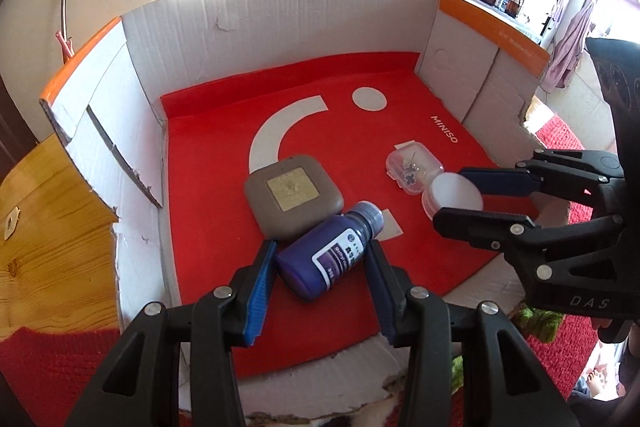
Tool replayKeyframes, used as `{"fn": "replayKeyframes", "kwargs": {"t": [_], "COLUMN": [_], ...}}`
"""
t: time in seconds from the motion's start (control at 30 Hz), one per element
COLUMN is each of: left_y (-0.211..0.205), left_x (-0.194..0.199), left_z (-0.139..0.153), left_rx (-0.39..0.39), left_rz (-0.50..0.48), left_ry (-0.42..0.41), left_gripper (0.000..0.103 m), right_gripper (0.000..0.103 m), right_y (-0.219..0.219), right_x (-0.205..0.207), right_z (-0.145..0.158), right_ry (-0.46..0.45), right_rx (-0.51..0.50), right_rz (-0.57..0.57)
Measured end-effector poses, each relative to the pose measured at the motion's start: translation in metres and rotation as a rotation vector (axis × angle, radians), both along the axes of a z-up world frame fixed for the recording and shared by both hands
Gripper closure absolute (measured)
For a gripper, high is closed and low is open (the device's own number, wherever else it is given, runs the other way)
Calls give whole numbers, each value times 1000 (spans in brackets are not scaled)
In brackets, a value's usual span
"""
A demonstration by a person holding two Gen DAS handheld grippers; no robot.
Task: Organize objects
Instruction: 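Carry the blue bottle with the left tool while the right tool carries the white tin into the box, then lower and open the left tool on the mat while the right tool releases the white tin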
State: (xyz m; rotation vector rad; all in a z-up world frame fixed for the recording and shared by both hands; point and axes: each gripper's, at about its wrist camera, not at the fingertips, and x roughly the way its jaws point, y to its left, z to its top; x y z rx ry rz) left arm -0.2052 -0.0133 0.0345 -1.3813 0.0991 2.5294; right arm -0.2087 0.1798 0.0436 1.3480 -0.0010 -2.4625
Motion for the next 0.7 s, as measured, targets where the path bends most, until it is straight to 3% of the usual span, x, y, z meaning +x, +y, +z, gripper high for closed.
{"fn": "replayKeyframes", "kwargs": {"t": [0.7], "left_y": [-1], "left_x": [-10], "left_z": [-10], "left_rx": [11], "left_rz": [51], "left_ry": [37], "left_gripper": [56], "right_gripper": [64], "right_y": [1], "right_x": [-15], "right_z": [-10], "right_ry": [56], "right_rx": [34], "right_rz": [-29]}}
